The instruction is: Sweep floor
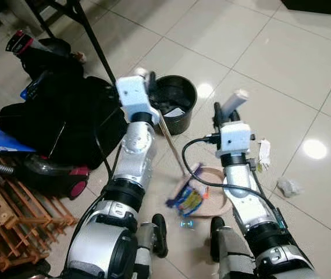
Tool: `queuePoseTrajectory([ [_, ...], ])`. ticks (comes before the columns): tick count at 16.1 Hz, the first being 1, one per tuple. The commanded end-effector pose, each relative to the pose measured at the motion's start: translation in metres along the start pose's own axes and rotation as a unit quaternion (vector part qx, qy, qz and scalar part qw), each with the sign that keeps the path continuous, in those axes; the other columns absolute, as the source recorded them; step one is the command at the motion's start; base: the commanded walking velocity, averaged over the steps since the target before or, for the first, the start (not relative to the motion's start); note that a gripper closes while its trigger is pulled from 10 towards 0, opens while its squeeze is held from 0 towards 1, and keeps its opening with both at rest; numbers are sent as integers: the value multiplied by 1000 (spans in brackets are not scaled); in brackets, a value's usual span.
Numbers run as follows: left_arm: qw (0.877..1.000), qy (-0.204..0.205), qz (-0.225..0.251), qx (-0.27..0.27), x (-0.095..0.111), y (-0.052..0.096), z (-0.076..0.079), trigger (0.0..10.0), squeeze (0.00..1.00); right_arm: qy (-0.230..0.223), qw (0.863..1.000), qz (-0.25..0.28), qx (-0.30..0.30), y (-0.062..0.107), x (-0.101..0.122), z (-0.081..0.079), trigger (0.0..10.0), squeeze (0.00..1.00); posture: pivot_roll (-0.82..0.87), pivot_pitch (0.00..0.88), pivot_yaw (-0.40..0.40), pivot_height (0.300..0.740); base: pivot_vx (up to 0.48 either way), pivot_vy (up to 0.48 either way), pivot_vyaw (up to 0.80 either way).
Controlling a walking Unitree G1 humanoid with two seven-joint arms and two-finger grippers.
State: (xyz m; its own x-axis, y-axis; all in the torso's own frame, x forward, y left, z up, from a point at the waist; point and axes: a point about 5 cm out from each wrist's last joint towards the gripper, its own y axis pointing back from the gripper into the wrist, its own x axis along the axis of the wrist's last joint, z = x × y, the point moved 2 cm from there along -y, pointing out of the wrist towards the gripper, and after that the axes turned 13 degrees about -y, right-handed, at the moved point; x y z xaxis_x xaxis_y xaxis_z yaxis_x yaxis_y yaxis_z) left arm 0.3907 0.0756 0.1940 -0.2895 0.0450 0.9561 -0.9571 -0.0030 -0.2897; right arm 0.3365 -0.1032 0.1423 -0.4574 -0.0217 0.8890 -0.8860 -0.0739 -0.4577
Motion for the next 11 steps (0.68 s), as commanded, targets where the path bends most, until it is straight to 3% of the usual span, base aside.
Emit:
queuePoseTrajectory([
  [1, 998, 63, -14, 14, 0, 8, 12, 10000, 0, -5, 1000, -10, -7, 0, -4, -1, 10000, 0, 108, 335, 129, 740, 0, 0, 0],
  [5, 992, 108, 0, 65, 21, -9, -8, 10000, 0, -62, 997, -7, -50, -11, 2, 8, 10000, 0, 88, 297, 122, 740, 0, 0, 0],
  [11, 987, 146, 6, 60, 38, -24, -10, 10000, 0, -124, 990, 0, -69, -17, 11, 12, 10000, 0, 56, 230, 110, 740, 0, 0, 0],
])
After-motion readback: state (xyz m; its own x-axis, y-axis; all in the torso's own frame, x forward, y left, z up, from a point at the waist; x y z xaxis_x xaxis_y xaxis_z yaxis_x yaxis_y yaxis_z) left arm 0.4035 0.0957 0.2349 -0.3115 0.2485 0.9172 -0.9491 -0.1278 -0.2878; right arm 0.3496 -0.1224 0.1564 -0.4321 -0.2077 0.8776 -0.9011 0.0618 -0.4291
